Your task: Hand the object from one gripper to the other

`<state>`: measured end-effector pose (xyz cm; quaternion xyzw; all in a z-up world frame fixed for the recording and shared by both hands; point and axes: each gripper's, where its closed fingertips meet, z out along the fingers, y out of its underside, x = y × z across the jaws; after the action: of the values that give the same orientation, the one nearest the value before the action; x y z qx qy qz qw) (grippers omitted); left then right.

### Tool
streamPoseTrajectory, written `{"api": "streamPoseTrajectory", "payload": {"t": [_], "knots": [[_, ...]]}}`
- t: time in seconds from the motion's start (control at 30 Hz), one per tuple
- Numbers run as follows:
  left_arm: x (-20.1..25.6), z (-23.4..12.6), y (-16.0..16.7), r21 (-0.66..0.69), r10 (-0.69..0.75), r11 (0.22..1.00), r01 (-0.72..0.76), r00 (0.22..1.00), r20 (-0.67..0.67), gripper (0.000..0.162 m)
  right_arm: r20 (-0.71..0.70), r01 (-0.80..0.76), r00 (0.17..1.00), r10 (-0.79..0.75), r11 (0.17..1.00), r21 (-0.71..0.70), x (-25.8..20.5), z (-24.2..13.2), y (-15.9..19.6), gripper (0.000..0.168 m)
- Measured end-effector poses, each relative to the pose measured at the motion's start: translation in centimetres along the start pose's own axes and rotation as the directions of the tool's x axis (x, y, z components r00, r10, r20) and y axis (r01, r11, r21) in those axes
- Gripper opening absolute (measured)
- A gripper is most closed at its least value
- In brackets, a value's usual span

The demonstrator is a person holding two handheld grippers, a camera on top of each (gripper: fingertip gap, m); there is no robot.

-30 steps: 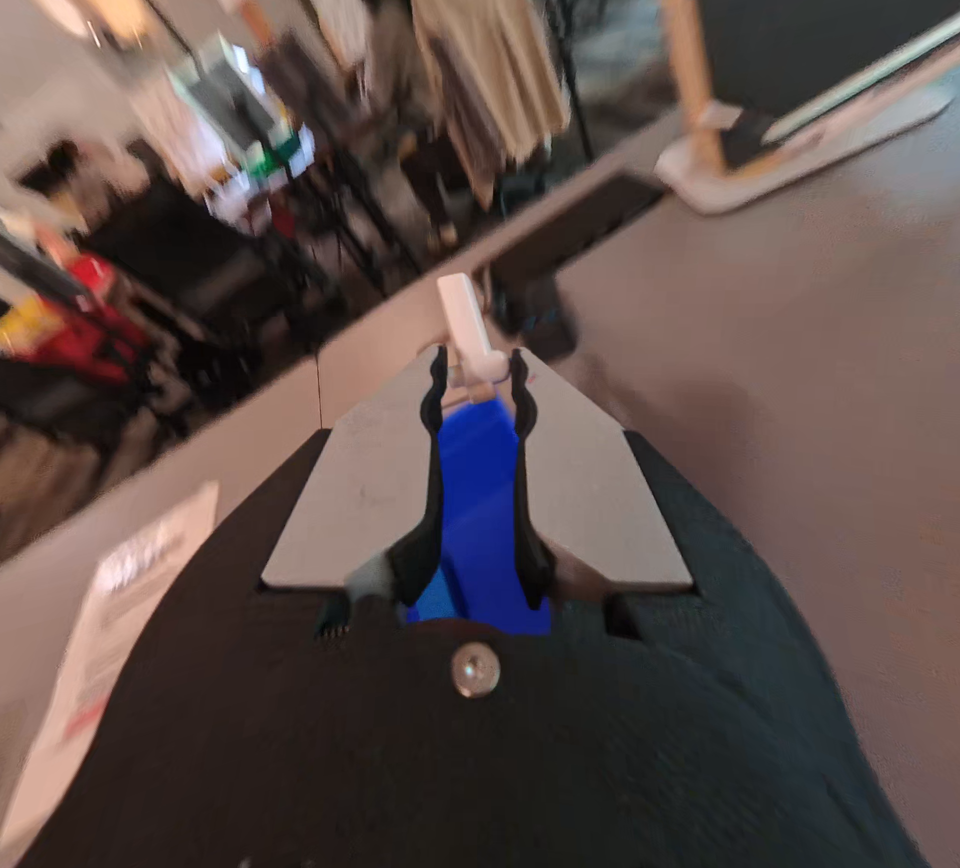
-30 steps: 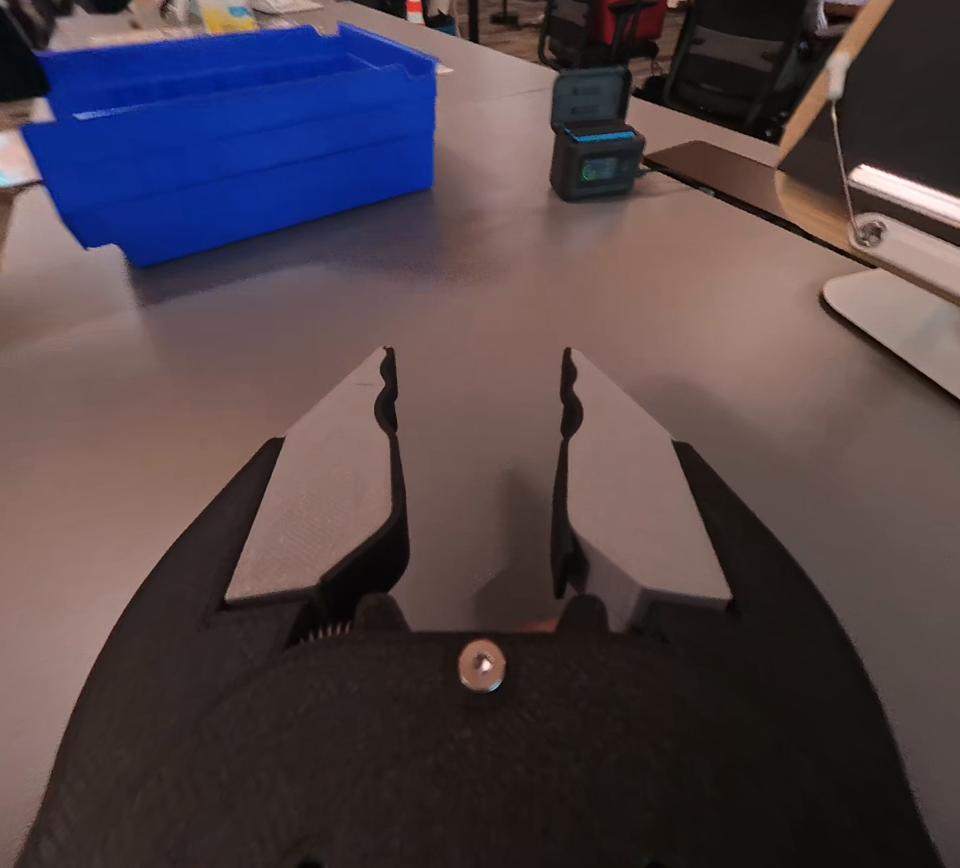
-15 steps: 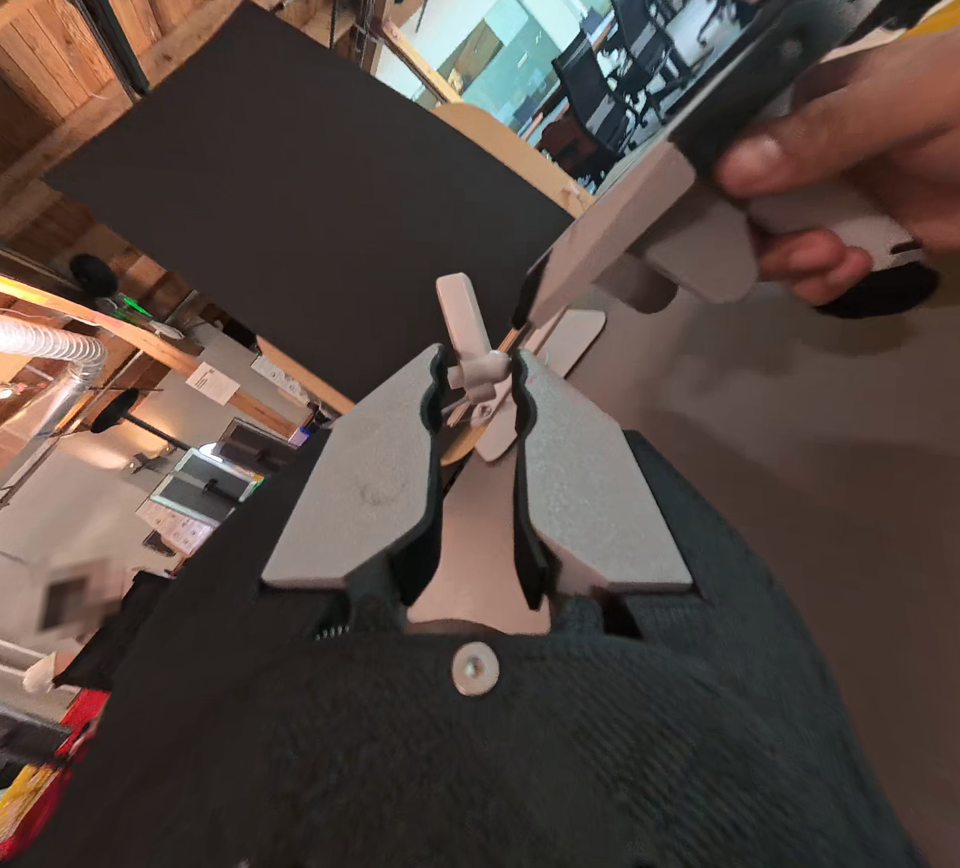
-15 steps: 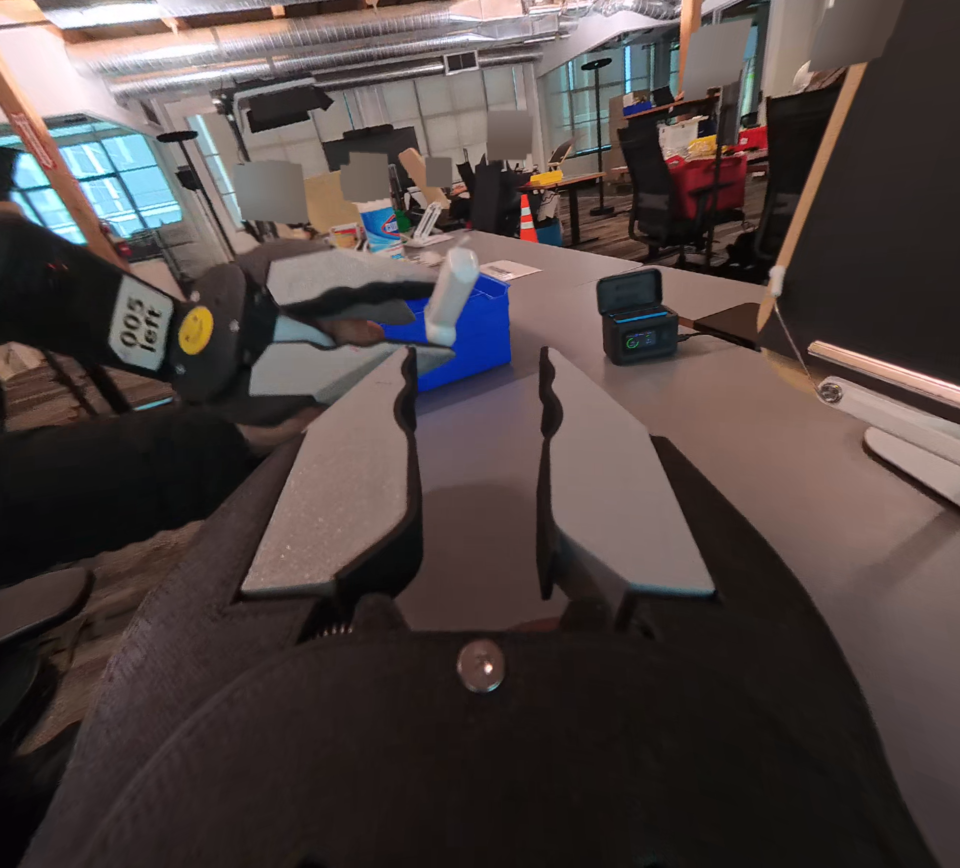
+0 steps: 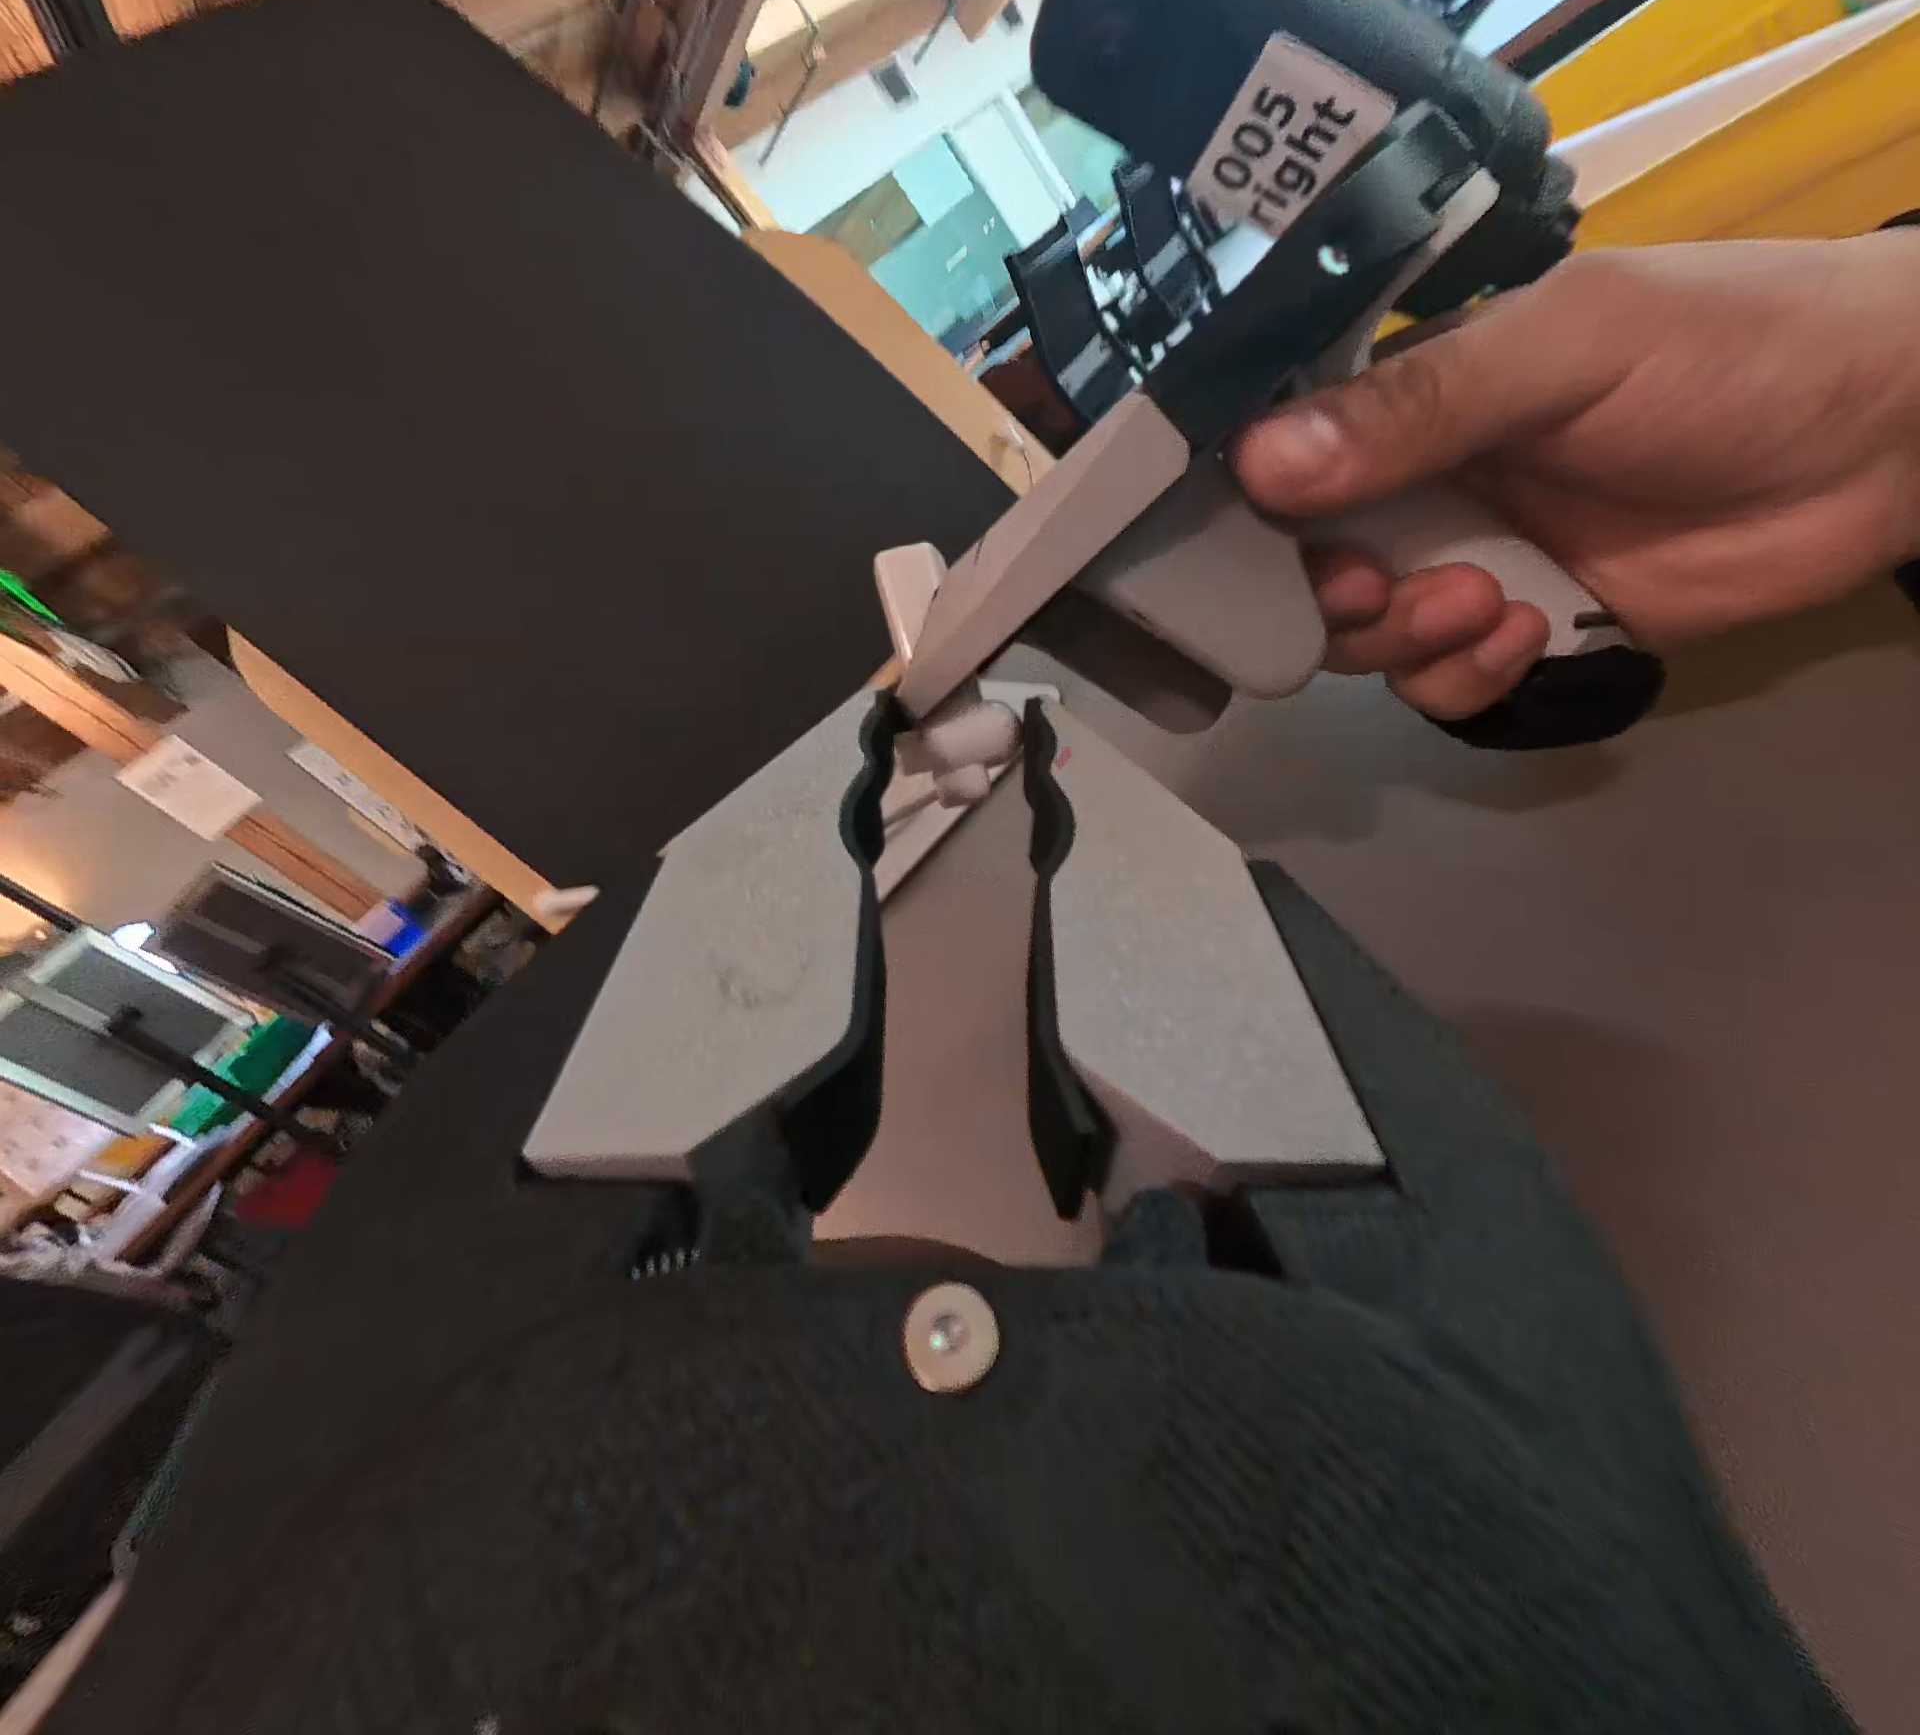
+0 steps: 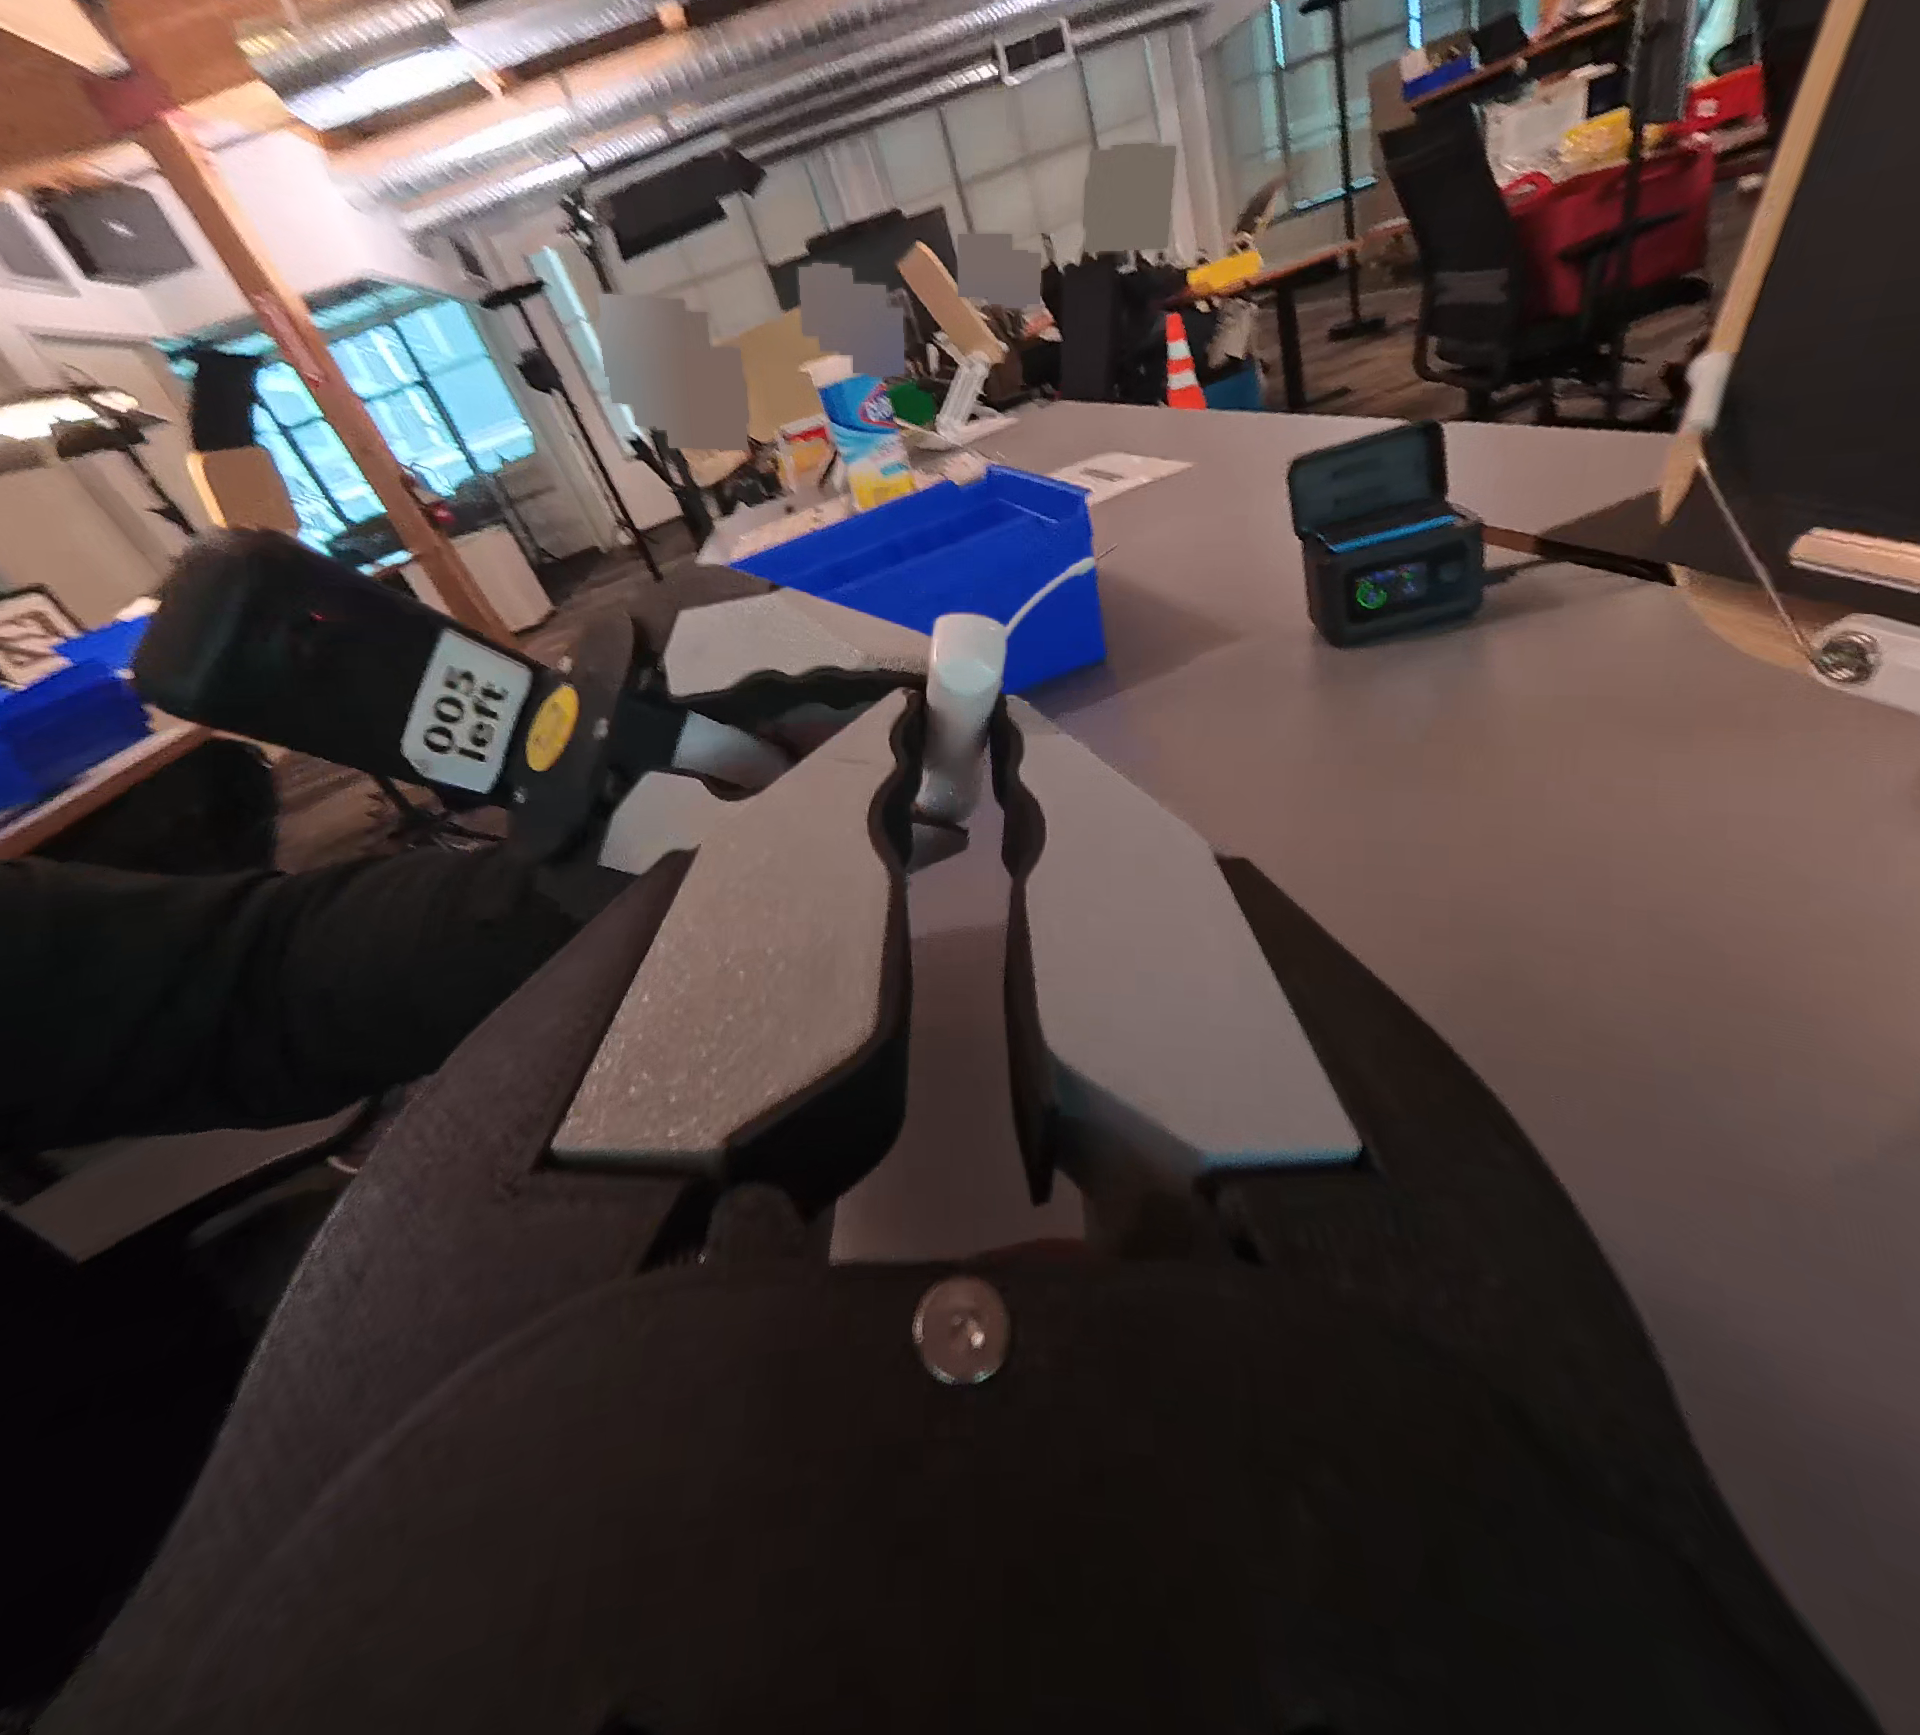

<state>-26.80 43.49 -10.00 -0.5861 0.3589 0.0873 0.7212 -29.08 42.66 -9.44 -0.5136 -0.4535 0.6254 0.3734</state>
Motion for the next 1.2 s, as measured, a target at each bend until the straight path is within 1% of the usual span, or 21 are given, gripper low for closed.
{"api": "streamPoseTrajectory", "payload": {"t": [0.13,0.27,0.37,0.43,0.5,0.6,0.7,0.77,0.83,0.97,1.03,1.2], "knots": [[-0.1,-0.1,0.8,-0.062,-0.058,0.996,0.059,0.998,0.022,0.022,-0.073,0.074,0.994,-0.076,0.997,-0.030,0.6,0.3,0.6,0.007],[-1.5,-0.5,1.8,-0.102,-0.205,0.972,0.213,0.976,0.077,0.030,-0.214,0.155,0.964,-0.159,0.987,-0.034,2.3,-0.6,0.0,0.008],[-2.5,-0.8,3.6,-0.148,-0.348,0.921,0.359,0.932,0.099,0.030,-0.332,0.270,0.900,-0.281,0.959,-0.081,3.6,-1.6,-0.4,0.007],[-3.0,-0.8,4.4,-0.160,-0.438,0.879,0.449,0.893,0.101,0.030,-0.389,0.356,0.837,-0.386,0.923,-0.149,4.1,-2.0,-0.2,0.007],[-3.3,-0.9,4.7,-0.158,-0.508,0.841,0.518,0.855,0.101,0.029,-0.438,0.432,0.746,-0.501,0.865,-0.254,5.0,-2.4,0.3,0.007],[-3.5,-0.9,5.2,-0.158,-0.554,0.811,0.564,0.826,0.104,0.028,-0.444,0.511,0.626,-0.641,0.768,-0.387,5.8,-2.4,1.1,0.007],[-3.3,-0.8,6.0,-0.183,-0.567,0.797,0.576,0.817,0.105,0.030,-0.405,0.585,0.471,-0.783,0.621,-0.521,6.4,-2.6,1.7,0.008],[-2.6,-0.6,6.0,-0.193,-0.606,0.772,0.606,0.793,0.066,0.033,-0.369,0.621,0.367,-0.854,0.521,-0.586,6.5,-2.6,1.9,0.008],[-1.9,-0.4,5.6,-0.197,-0.644,0.748,0.634,0.765,0.019,0.035,-0.323,0.654,0.300,-0.898,0.440,-0.615,6.2,-2.4,2.2,0.008],[-1.1,-0.3,5.5,-0.210,-0.684,0.716,0.666,0.729,-0.022,0.035,-0.289,0.678,0.168,-0.943,0.323,-0.661,5.9,-2.5,1.7,0.008],[-0.9,-0.3,5.2,-0.208,-0.703,0.701,0.682,0.710,-0.045,0.035,-0.281,0.689,0.105,-0.954,0.274,-0.671,5.7,-2.6,1.2,0.008],[-0.3,-0.3,3.7,-0.174,-0.722,0.691,0.702,0.681,-0.121,0.039,-0.251,0.715,0.001,-0.968,0.176,-0.677,5.0,-2.5,0.6,0.008]]}}
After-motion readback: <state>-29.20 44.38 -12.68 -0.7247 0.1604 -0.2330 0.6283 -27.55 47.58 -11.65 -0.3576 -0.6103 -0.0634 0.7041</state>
